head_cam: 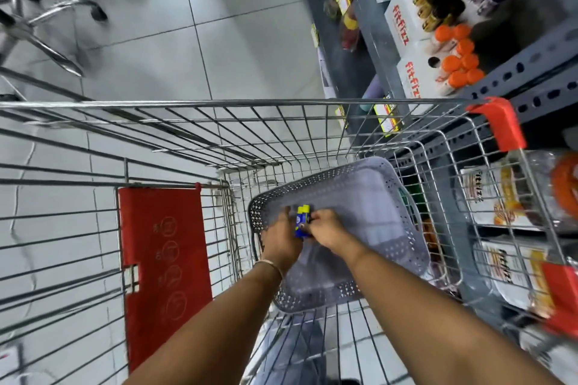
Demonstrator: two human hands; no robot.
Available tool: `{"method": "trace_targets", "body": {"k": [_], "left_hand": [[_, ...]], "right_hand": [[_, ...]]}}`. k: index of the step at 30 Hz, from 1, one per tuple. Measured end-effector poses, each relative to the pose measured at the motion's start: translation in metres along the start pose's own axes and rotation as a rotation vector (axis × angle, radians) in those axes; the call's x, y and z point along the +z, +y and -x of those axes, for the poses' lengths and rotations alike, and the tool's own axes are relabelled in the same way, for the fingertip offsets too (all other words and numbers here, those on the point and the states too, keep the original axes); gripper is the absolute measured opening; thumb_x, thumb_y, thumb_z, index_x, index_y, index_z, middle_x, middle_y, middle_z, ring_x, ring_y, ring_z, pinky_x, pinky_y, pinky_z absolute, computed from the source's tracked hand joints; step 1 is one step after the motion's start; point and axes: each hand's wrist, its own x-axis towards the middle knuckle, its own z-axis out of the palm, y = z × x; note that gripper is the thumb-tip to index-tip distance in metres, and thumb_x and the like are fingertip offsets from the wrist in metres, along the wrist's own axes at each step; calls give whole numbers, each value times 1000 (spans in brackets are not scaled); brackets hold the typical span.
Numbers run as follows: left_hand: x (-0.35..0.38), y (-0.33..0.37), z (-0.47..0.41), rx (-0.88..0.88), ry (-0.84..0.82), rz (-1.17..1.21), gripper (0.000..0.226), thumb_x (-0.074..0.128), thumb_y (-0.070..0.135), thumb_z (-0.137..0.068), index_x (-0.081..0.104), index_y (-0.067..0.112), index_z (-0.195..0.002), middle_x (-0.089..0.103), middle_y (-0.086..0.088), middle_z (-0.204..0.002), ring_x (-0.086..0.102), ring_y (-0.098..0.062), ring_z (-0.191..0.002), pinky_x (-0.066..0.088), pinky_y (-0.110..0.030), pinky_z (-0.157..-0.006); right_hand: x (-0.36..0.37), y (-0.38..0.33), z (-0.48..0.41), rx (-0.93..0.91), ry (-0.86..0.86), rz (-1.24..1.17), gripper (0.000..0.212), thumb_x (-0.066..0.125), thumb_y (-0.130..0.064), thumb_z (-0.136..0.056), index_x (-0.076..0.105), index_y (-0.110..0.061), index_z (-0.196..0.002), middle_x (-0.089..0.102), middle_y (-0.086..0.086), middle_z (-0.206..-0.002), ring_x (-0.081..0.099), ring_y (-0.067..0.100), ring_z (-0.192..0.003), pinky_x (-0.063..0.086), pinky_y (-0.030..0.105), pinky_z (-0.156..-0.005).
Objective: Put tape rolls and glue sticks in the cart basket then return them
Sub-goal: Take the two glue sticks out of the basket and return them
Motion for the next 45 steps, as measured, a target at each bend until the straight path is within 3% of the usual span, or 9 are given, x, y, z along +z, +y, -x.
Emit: {"method": "trace_targets", "body": {"k": [6,8,12,18,21,25,31,34,45], "left_hand": [[-17,24,9,99,-76,353,27,74,8,-77,75,13,-103,74,2,-88,63,-2,-76,41,-3,-60],[-27,40,16,133,-105,418,25,77,8,-76,74,12,-101,72,4,-87,57,8,-70,43,-9,-65],[-49,90,33,199,-141,547,9,75,19,-74,77,26,-80,74,9,-78,59,-6,-76,52,-37,-76],[-93,222,107,521,-133,658,14,72,-3,-80,72,8,-70,66,9,-57,52,7,-55,43,-13,-56],[-95,290,145,664,-222,674,16,68,-16,-77,66,-2,-70,59,17,-43,50,9,-46,40,-6,-51],[-83,363,179,898,-226,516,31,74,-8,-75,61,17,-61,53,17,-47,45,10,-51,38,-16,-59],[-46,430,193,1018,-166,282,13,84,20,-69,73,13,-72,75,-1,-71,60,-5,-62,54,-33,-69],[-25,451,191,1006,-161,205,13,83,20,-68,73,12,-72,76,-3,-72,66,-11,-67,56,-41,-73],[-10,470,192,960,-70,54,8,74,11,-68,68,7,-68,68,-4,-64,60,-14,-63,37,-13,-51]], "right_hand": [[-45,-27,36,-1,-139,-39,15,62,7,-87,60,-8,-85,62,17,-91,62,29,-90,54,34,-72],[-60,-40,51,-48,-110,-32,20,66,7,-82,61,-11,-76,63,13,-79,60,25,-83,54,42,-75],[-109,-75,115,-219,29,-193,33,57,22,-82,56,-8,-69,63,-8,-51,58,-4,-48,52,14,-53],[-192,-73,253,-553,427,-277,29,78,7,-71,69,-19,-78,73,-9,-72,62,7,-76,52,28,-77],[-235,-57,322,-616,634,-370,26,77,8,-72,68,-15,-82,71,-3,-73,63,4,-69,53,17,-69],[-282,-32,375,-651,914,-506,29,75,11,-73,68,-16,-79,73,-11,-65,66,-2,-63,52,11,-65],[-328,-9,379,-558,1252,-501,23,83,-5,-70,70,-23,-75,73,-8,-72,69,3,-66,55,22,-71],[-344,-9,370,-502,1302,-466,27,84,-6,-68,66,-26,-69,68,-14,-66,64,-10,-60,51,10,-66],[-354,-3,347,-350,1282,-446,14,81,-12,-70,73,-11,-82,75,2,-76,68,13,-73,48,21,-68]]}}
